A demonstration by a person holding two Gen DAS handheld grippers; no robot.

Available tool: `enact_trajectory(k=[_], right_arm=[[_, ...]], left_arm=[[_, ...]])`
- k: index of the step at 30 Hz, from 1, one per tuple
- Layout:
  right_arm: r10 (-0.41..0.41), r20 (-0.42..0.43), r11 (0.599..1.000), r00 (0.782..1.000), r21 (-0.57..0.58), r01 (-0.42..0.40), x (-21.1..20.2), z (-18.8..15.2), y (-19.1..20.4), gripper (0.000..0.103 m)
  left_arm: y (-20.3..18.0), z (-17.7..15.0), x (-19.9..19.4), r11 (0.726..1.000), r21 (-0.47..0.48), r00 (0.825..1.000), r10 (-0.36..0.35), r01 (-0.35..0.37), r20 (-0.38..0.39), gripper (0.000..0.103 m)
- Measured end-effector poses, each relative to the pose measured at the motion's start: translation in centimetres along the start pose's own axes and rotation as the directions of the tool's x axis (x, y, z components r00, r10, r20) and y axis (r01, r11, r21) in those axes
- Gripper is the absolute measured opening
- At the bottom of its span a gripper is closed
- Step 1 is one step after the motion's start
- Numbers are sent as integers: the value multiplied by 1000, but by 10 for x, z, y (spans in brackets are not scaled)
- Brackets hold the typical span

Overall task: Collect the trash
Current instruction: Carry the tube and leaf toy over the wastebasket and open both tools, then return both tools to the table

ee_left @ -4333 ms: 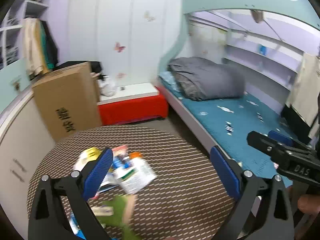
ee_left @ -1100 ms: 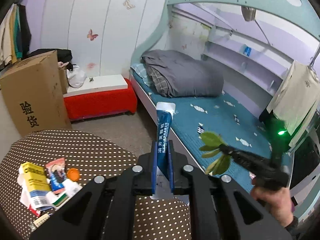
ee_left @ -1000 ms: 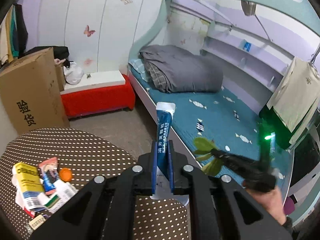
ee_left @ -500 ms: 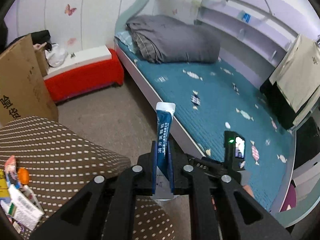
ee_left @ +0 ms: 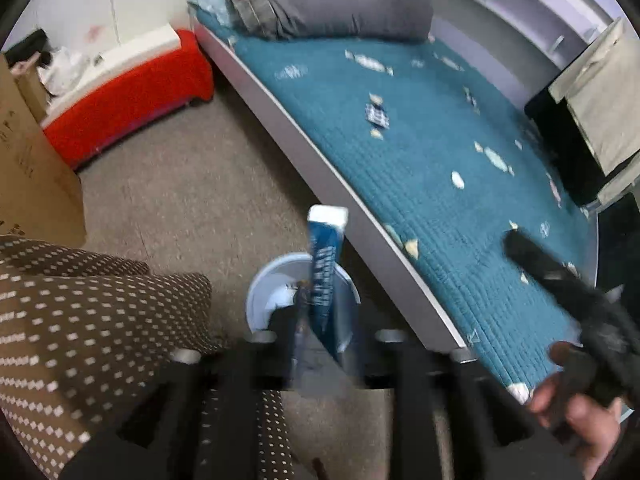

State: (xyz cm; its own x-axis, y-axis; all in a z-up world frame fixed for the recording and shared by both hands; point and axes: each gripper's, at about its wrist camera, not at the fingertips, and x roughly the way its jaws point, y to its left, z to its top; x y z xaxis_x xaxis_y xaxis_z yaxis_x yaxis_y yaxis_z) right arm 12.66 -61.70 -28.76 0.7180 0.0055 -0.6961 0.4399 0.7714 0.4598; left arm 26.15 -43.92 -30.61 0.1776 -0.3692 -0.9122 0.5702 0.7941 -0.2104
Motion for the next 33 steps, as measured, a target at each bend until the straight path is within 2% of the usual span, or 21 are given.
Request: enact_trajectory(k=[1,2,3,8,14,18,24,27,33], right_arm=[[3,6,1000,1000,-4,-3,-3,1,1,93],[5,11,1000,1000,-7,-5,-6,1,4,94],[9,17,1000,1000,-12,-8,-10,1,7,95],[-2,41,1000,999,-14,3,-23,-3,21,97],[6,71,999,997,-43,-3,-47,-9,50,97],[36,99,996,994,-79,-28,-70,-12,75,97],[67,132,989,989,-139,-49,-103,-22,118,97],[82,141,983,987,-176,-57,-116,-28,136,97],[137,116,959,984,-266,-102,-133,-50,178,97]], left_arm=[[2,0,1,1000,-9,1000,5,-5,-4,81],[3,1,-2,999,-23,999,29,-28,19,91],[5,1,-10,999,-27,998,38,-37,58,91],[11,-3,-40,999,-37,993,40,-36,114,93],[14,-18,-93,997,-35,972,75,-69,224,94],[14,-35,-137,995,-39,945,99,-91,310,94],[11,-66,-203,992,-20,889,120,-124,441,95],[12,-82,-231,988,-16,859,142,-155,491,95],[36,-117,-272,980,-59,816,191,-190,546,96]])
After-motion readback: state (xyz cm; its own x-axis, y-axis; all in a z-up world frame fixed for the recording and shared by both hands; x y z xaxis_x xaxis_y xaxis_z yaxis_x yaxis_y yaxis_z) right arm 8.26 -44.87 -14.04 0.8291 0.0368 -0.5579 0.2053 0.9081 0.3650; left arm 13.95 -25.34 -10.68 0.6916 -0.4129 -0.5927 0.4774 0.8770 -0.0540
